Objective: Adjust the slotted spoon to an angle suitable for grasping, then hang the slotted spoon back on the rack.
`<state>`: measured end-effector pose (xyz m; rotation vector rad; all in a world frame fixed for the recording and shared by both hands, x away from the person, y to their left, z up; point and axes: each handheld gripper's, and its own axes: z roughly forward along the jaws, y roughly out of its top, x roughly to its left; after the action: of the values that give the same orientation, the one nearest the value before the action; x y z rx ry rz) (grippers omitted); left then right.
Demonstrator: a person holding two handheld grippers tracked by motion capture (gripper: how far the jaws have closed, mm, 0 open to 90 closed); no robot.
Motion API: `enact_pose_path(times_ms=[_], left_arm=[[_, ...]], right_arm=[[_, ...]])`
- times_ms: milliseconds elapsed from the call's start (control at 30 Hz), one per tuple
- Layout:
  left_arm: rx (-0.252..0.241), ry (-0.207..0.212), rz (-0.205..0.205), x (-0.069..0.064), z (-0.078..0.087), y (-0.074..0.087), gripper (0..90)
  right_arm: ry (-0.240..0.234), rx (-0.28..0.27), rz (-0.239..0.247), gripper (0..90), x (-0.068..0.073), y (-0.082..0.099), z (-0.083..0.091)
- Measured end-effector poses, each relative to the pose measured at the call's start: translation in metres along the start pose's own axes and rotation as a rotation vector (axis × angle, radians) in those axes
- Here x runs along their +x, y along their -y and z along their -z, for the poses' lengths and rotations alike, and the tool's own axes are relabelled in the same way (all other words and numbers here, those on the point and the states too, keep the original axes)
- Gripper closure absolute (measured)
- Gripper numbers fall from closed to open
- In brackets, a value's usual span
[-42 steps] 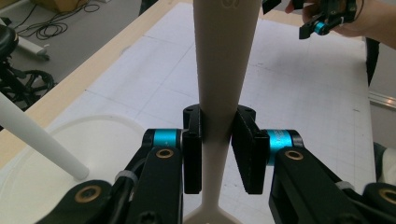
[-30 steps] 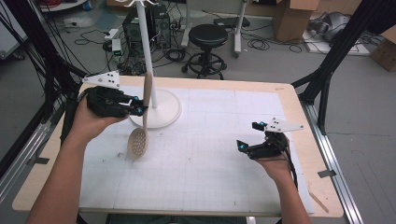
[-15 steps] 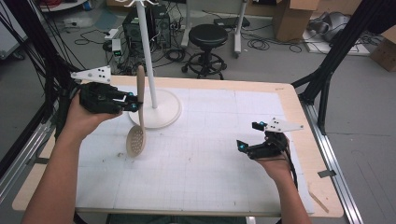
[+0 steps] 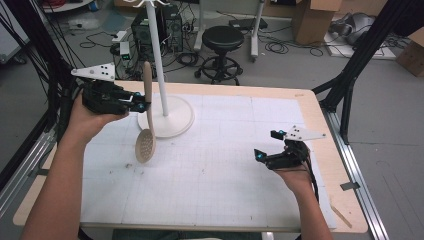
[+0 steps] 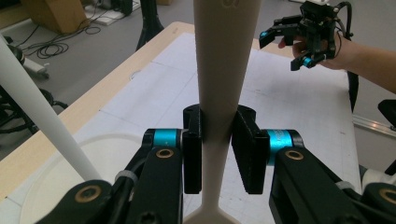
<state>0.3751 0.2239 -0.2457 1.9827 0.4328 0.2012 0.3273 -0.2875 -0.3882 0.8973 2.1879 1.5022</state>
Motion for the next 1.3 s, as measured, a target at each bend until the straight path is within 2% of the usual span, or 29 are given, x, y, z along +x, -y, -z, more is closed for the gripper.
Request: enact_pose_path(times_ms=[267,500,633,733,900,1300], left_arm=[[-0.029,-0.021,0.029,0.012,0.01,-0.003,74.4],[-0.04,-0.068,0.037,0.022,0.026,-0.019,74.4],[-0.04,-0.102,0.02,0.027,0.035,-0.028,74.4],[-0.042,-0.126,0.026,0.03,0.041,-0.034,74.4],[-0.053,-0.143,0.03,0.037,0.05,-0.041,74.4],[-0.02,-0.173,0.033,0.046,0.043,-0.066,74.4]], right_arm=[[-0.001,-0.008,-0.003,0.5,-0.001,0.0,0.001],[-0.007,0.002,-0.002,0.5,0.002,-0.001,0.0],[-0.01,0.001,0.011,0.5,0.002,0.0,-0.001],[-0.011,0.002,0.013,0.5,0.003,0.0,-0.001],[-0.015,-0.001,0.012,0.5,0.002,0.0,-0.001],[-0.012,-0.003,0.006,0.5,0.002,0.0,0.001]])
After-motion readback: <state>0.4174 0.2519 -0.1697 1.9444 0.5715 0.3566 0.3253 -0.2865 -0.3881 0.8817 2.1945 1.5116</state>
